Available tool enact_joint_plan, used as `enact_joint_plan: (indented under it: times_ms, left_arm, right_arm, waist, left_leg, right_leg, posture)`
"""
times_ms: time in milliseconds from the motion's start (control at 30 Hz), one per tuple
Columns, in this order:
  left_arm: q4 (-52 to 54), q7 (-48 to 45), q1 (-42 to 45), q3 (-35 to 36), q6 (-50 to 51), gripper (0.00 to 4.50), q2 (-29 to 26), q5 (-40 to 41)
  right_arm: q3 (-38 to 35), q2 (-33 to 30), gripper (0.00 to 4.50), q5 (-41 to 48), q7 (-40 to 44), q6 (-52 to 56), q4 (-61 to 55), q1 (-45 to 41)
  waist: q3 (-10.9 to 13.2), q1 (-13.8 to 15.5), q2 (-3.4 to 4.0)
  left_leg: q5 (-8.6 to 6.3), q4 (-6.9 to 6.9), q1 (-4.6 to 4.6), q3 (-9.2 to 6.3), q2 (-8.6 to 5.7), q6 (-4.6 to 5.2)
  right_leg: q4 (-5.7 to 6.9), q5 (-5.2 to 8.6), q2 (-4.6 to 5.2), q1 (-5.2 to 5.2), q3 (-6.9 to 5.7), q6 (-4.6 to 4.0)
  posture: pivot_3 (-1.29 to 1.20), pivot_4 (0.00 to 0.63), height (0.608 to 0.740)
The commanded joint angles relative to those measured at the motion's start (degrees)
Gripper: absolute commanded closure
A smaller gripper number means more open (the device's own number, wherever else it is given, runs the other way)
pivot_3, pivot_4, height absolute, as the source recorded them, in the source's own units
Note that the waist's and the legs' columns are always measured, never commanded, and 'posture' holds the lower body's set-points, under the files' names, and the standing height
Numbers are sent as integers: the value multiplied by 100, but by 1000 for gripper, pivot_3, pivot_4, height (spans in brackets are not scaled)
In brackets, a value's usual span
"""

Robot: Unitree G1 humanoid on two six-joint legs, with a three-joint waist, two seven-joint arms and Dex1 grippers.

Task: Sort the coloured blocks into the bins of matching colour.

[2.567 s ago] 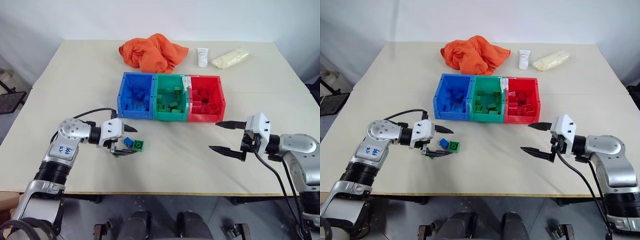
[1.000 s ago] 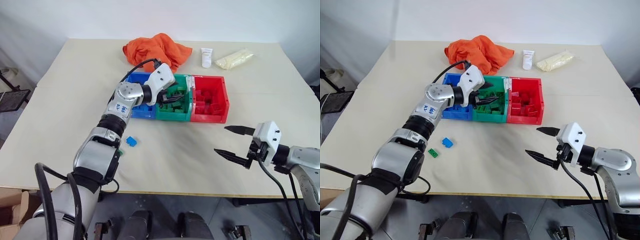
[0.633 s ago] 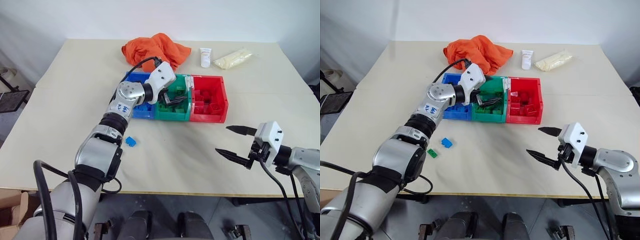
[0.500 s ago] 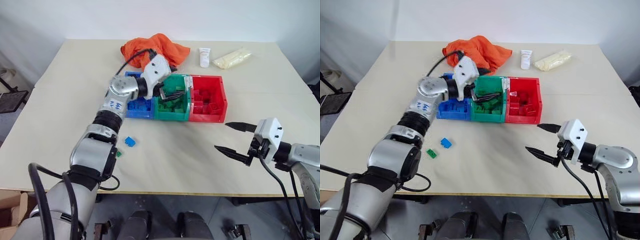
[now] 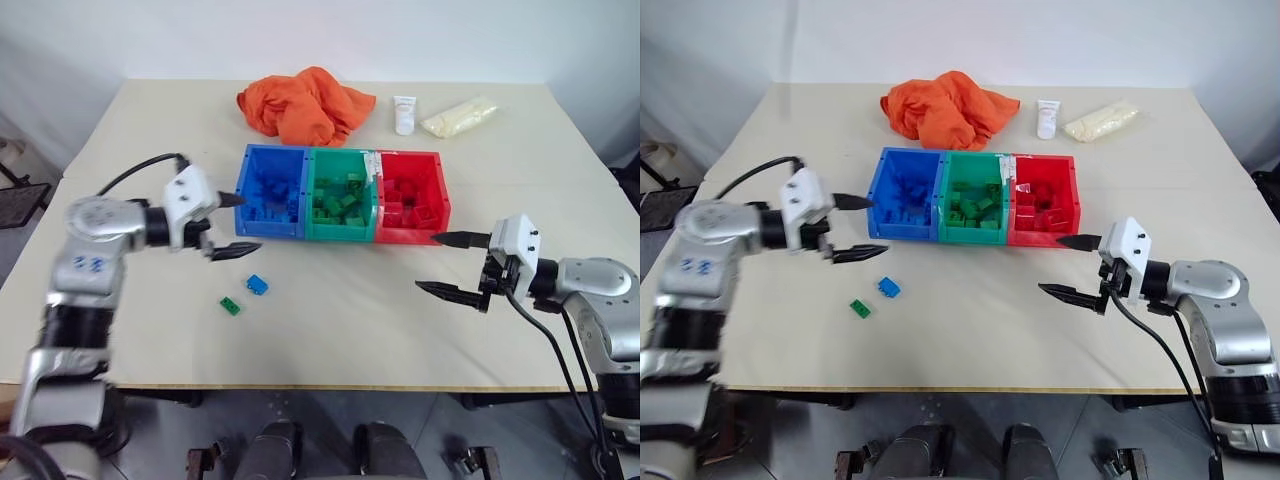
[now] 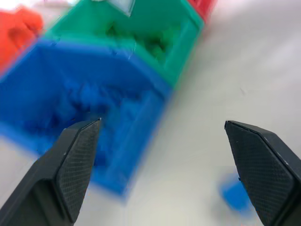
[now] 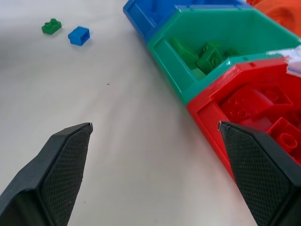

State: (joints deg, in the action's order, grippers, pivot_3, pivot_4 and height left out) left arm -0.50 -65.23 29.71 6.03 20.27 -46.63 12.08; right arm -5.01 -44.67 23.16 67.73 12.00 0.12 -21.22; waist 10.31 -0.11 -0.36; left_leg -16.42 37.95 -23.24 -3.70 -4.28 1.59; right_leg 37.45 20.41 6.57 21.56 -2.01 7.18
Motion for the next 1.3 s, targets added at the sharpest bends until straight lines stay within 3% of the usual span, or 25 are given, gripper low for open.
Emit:
enact_joint_plan:
  times_ms: [33,233,333,533,767,867,1167,1300]
  left_arm:
    - [902,170,-771,814,631,40,-134,675]
    - [1604,232,-2513,1746,814,40,-232,1041]
    - [1610,253,-2739,1814,585,40,-260,1085]
    - [1206,375,-1730,819,182,40,-205,765]
    - [659,544,-653,-481,548,40,-123,198]
    - [88,380,-199,-1065,164,40,-35,-183]
    - [-766,87,253,-1593,-544,40,-5,-709]
    - [-971,69,327,-1575,-754,929,127,-721]
  right_arm:
    - [26,22,0,13,162,-201,94,-187]
    - [118,60,0,-7,306,-281,290,-356]
    - [132,55,0,5,354,-309,333,-382]
    - [137,103,0,-2,306,-318,317,-407]
    - [6,80,0,43,109,-236,10,-122]
    - [-144,51,0,94,-69,-153,-264,179]
    - [-453,-4,0,204,-412,66,-861,758]
    - [-498,2,0,217,-493,111,-973,876]
  waist:
    - [1,0,1]
    - [0,2,1]
    - [1,36,1]
    - [0,153,2]
    - [0,72,2]
    - [0,54,2]
    - [0,6,2]
    - [0,15,2]
  left_leg:
    - [0,-1,0,0,0,0]
    - [-3,-4,1,0,3,-4]
    - [-4,-6,2,0,3,-4]
    - [-4,-2,2,-1,-1,-5]
    - [-5,-11,2,3,-3,-6]
    - [-6,-10,2,1,0,-6]
    - [-5,-7,2,4,-1,-6]
    - [-5,-6,2,3,0,-6]
  right_leg:
    - [-1,1,0,0,5,-1]
    - [-9,1,-2,-2,18,-2]
    - [-14,2,-2,-2,21,-4]
    - [-49,2,-3,-8,33,-5]
    - [-4,2,-9,5,34,-5]
    - [1,2,-13,9,31,-5]
    - [-1,2,-14,7,35,-5]
    - [-1,2,-14,7,36,-4]
  posture:
    - [0,150,740]
    - [0,150,740]
    - [0,150,740]
    - [0,150,740]
    - [0,150,740]
    - [0,150,740]
    - [0,150,740]
    - [0,150,740]
